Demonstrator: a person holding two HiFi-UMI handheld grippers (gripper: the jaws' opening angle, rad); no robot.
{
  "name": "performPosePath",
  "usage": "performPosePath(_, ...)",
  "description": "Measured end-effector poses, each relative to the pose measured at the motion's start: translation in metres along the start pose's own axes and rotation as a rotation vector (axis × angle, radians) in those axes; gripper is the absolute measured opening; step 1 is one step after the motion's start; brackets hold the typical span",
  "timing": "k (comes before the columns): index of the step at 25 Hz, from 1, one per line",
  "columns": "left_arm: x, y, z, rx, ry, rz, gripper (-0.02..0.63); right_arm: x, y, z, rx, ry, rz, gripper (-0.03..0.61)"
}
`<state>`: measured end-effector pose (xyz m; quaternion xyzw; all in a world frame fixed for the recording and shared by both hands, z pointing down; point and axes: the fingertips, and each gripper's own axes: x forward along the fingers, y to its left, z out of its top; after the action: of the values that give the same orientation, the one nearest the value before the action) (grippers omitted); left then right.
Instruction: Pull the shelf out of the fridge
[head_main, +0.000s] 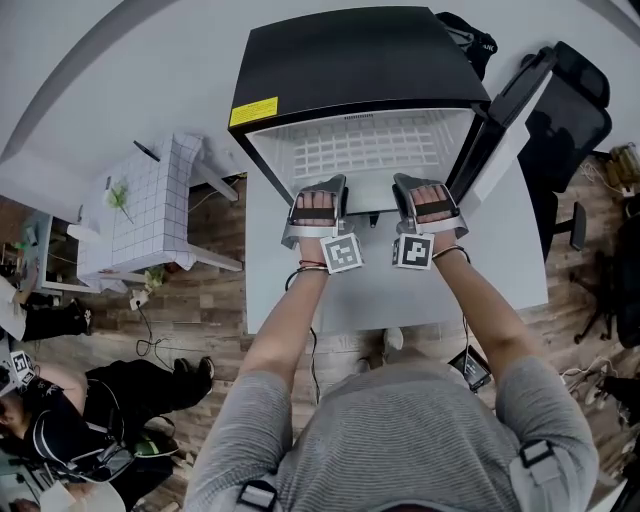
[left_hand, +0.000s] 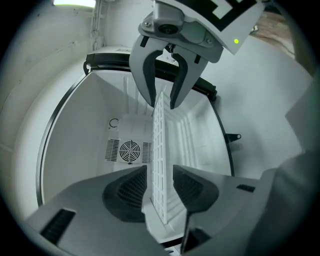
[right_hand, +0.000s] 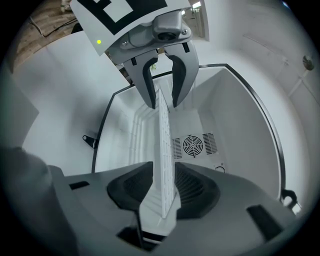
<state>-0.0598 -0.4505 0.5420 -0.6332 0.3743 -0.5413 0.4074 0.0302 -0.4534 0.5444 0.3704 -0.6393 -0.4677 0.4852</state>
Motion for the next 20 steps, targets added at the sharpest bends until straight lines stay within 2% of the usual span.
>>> performPosePath(6, 0.017, -0.003, -0.008, 0.020, 0.017, -0.016, 0.153, 0.016, 0.000, -0.001, -0.025, 0.005, -0.010, 0.126)
performPosePath(13, 0.037, 0.002, -0.009, 0.017, 0.032, -0.009, 0.152, 0.036, 0.003, -0.005, -0.021, 0.006, -0.001, 0.126)
performPosePath(20, 0.050, -0.006, -0.005, 0.001, 0.034, -0.036, 0.152, 0.048, 0.006, -0.007, -0.010, 0.003, -0.012, 0.126)
